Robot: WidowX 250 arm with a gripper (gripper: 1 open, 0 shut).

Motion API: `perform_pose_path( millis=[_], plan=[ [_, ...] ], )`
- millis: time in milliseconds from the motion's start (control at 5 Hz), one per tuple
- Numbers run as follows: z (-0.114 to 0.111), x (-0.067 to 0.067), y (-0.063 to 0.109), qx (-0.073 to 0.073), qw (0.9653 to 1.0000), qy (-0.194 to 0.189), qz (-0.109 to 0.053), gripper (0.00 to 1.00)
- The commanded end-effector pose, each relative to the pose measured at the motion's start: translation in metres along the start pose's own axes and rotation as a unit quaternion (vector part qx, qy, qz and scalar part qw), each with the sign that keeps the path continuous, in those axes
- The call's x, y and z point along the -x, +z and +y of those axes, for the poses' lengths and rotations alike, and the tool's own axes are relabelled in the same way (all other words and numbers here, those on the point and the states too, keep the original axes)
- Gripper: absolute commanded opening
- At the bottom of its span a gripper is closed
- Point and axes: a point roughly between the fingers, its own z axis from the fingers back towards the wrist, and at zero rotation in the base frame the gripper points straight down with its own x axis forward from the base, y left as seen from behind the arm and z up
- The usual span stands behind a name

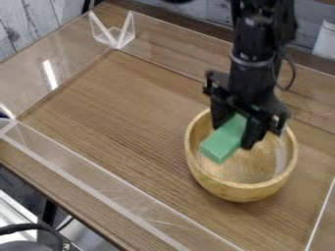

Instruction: Remove the green block from inside the brown bowl and put it on the table

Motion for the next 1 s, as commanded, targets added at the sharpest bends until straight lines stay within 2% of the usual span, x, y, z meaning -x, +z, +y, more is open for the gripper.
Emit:
perform_pose_path(
  millis=[0, 200, 400, 600, 800],
  plan=[
    [0.024, -0.015, 0.038, -0.01, 0.9981, 0.033, -0.052, 0.0],
    [0.068, -0.023, 0.042, -0.02, 0.9949, 0.08, -0.057, 0.0],
    [0.115, -0.016, 0.037, -0.03, 0.9917, 0.113, -0.053, 0.0],
    [0.154, -0.002, 0.028, -0.04, 0.9898, 0.127, -0.05, 0.0],
    [0.115, -0.019, 0.021, -0.03, 0.9923, 0.11, -0.049, 0.0]
  ],
)
